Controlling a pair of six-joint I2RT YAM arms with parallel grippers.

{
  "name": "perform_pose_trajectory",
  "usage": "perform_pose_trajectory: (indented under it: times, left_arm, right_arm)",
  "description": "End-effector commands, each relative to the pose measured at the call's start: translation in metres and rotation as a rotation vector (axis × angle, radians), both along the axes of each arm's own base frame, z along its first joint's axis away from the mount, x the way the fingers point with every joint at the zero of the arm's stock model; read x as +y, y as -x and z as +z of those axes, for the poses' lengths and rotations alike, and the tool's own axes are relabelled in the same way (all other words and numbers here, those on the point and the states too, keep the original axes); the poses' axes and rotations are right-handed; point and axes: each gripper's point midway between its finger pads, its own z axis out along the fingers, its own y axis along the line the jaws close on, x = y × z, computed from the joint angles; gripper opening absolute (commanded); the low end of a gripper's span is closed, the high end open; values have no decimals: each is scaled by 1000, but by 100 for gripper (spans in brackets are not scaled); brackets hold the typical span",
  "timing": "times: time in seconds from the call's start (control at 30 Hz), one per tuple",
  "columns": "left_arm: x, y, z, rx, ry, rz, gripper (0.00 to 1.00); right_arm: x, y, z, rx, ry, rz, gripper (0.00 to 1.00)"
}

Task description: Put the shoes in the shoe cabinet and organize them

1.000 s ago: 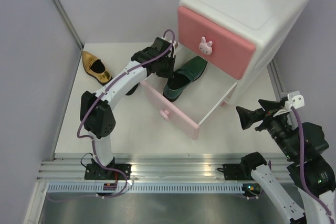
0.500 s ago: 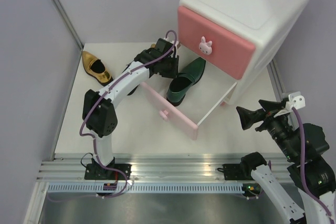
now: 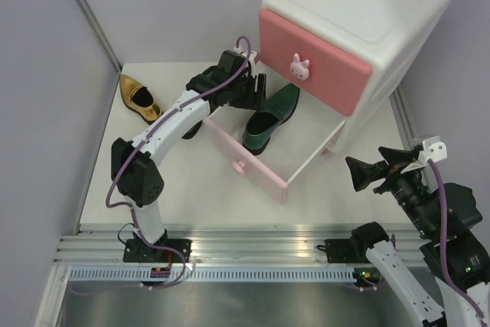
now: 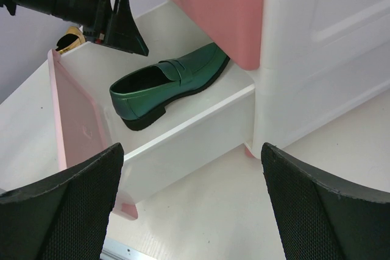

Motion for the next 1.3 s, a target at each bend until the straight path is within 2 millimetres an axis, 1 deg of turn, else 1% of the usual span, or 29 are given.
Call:
perform_pose_trajectory:
  times: [0.0,0.03,0.13,0.17,0.27,0.33,0.37,0.4,0.43,0.47,0.5,0.53,0.6,0.63,0.7,0.73,0.8,0.83,0.87,0.9,0.93,0.97,1.07,1.1,1.13,1.17,1.2,1.23,1.27]
  left_arm:
    - [5,9,59,-84,114,4,72]
    - [6,15,70,-92,133,-4,72]
    - [9,27,84,-95,160,-18,74]
    - [12,31,94,-110,171,-20,75]
    - [22,37,111,-149,172,-3,75]
    - [38,35,126,-206,153,54,76]
    - [46,35,128,-218,131,75,76]
    - [56,33,135,-245,116,111,76]
    - [71,28,138,-263,96,162,76]
    - [81,26,140,-270,82,187,76]
    - [90,24,141,-279,69,213,80]
    - [106,20,147,-292,62,249,82]
    - [127,17,146,-289,38,304,86]
    - [145,13,148,-292,29,348,87]
    - [166,9,142,-278,-9,395,89]
    - [185,3,138,-273,-32,442,90]
    - [204,-7,120,-232,-66,488,94]
    - [223,-15,109,-205,-78,533,94]
    - [228,-24,94,-167,-90,543,96]
    - [230,-28,84,-133,-81,536,99]
    - [239,-33,75,-106,-80,548,100]
    - [239,-41,59,-65,-86,540,100]
    - [243,-55,40,-27,-105,527,100]
    - [244,-62,21,9,-126,527,100]
    - [248,-68,18,14,-132,534,99]
    - [251,-72,11,28,-136,538,98]
    - [252,-78,-5,61,-151,540,95]
    - [257,-83,-7,63,-153,552,93]
    - [260,-87,-15,76,-161,555,89]
  right_arm:
    - [-4,1,9,-25,-7,-16,98]
    - [-4,1,8,-23,-3,-17,98]
    - [-4,0,9,-23,7,-17,98]
    - [-4,-1,9,-22,12,-15,98]
    - [-4,-2,9,-21,23,-16,98]
    - [-4,-2,9,-21,31,-15,98]
    - [-3,-3,9,-20,31,-15,98]
    - [-3,-5,8,-16,36,-16,98]
    - [-3,-5,9,-18,36,-13,98]
    - [-2,-6,8,-16,39,-8,98]
    - [-1,-6,9,-20,37,-4,98]
    - [0,-7,8,-17,40,0,98]
    - [2,-9,10,-21,39,4,98]
    - [3,-9,9,-21,41,12,98]
    - [4,-12,11,-23,43,14,98]
    - [5,-12,10,-21,46,17,98]
    - [6,-12,11,-27,45,21,98]
    - [6,-13,9,-24,46,20,98]
    - [6,-14,9,-26,45,18,98]
    - [6,-13,9,-30,41,18,98]
    - [6,-14,6,-26,41,18,98]
    - [6,-15,5,-24,40,18,98]
    - [8,-18,1,-8,43,18,98]
    - [8,-19,0,-5,43,18,98]
    - [9,-21,-2,4,41,20,98]
    - [10,-22,-2,0,38,21,98]
    - [12,-23,-4,8,37,27,98]
    - [12,-24,-5,15,37,26,98]
    - [12,-25,-5,19,33,25,98]
